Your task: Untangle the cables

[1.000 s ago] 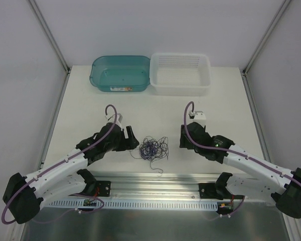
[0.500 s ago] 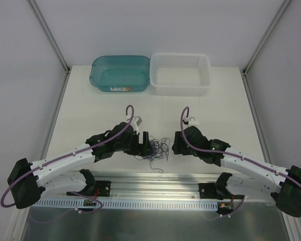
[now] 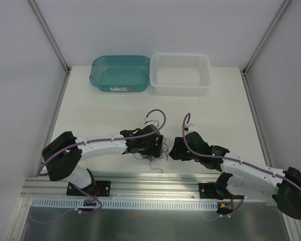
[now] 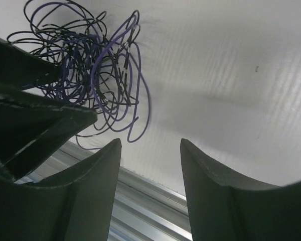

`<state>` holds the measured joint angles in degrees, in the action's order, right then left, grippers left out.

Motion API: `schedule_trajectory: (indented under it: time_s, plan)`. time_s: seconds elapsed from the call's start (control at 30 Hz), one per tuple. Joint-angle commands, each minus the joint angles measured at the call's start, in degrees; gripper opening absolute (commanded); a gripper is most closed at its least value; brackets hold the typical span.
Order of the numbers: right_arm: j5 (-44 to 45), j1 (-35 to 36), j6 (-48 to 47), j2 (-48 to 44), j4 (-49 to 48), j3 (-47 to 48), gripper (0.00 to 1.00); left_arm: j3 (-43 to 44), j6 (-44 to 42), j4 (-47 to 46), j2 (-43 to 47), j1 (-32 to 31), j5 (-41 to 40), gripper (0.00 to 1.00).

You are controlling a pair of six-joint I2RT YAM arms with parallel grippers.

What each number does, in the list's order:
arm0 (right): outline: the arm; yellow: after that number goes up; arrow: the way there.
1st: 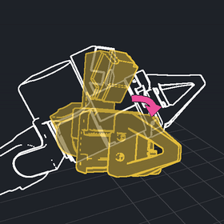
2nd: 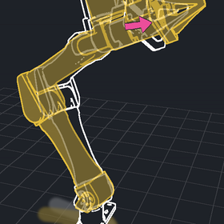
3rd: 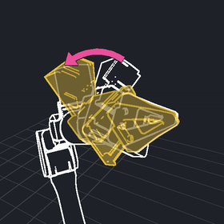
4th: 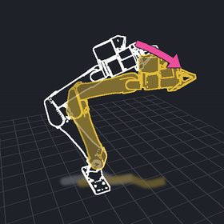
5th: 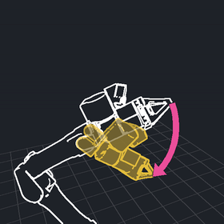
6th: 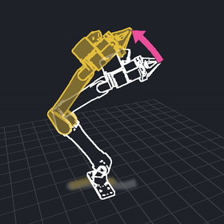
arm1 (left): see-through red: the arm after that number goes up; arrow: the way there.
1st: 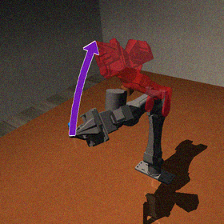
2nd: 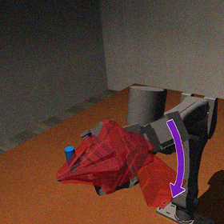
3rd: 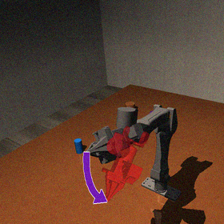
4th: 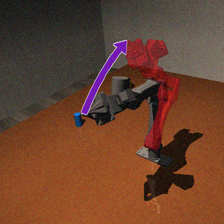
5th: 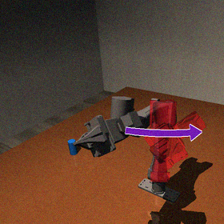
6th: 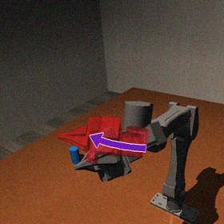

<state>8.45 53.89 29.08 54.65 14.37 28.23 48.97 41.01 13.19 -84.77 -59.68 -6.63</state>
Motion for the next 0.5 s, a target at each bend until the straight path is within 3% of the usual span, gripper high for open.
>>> schedule_trajectory:
  time_s: [0.0,0.03,0.13,0.17,0.27,0.47]
  plan:
    - [-4.3,0.3,1.9,0.5,-10.3,-2.9,0.54,1.7,0.6,0.2,-1.9,-0.4,-4.3,0.73]
    - [-4.8,0.4,2.3,0.9,-11.5,-3.4,0.54,1.5,1.0,0.2,-2.3,-0.4,-4.6,0.67]
    - [-6.2,0.6,2.5,3.0,-14.1,-4.2,0.53,0.4,1.8,0.2,-2.9,-0.4,-5.1,0.37]
    - [-7.0,0.9,2.5,4.0,-15.8,-4.3,0.53,0.2,2.1,0.2,-2.9,-0.4,-5.1,0.19]
    - [-7.7,1.6,2.1,5.4,-18.4,-3.9,0.53,-0.4,2.8,0.2,-3.1,-0.4,-5.2,0.01]
    - [-5.9,2.4,1.2,9.9,-19.8,-2.3,0.52,-0.5,2.9,0.1,-2.9,-0.3,-4.9,0.0]
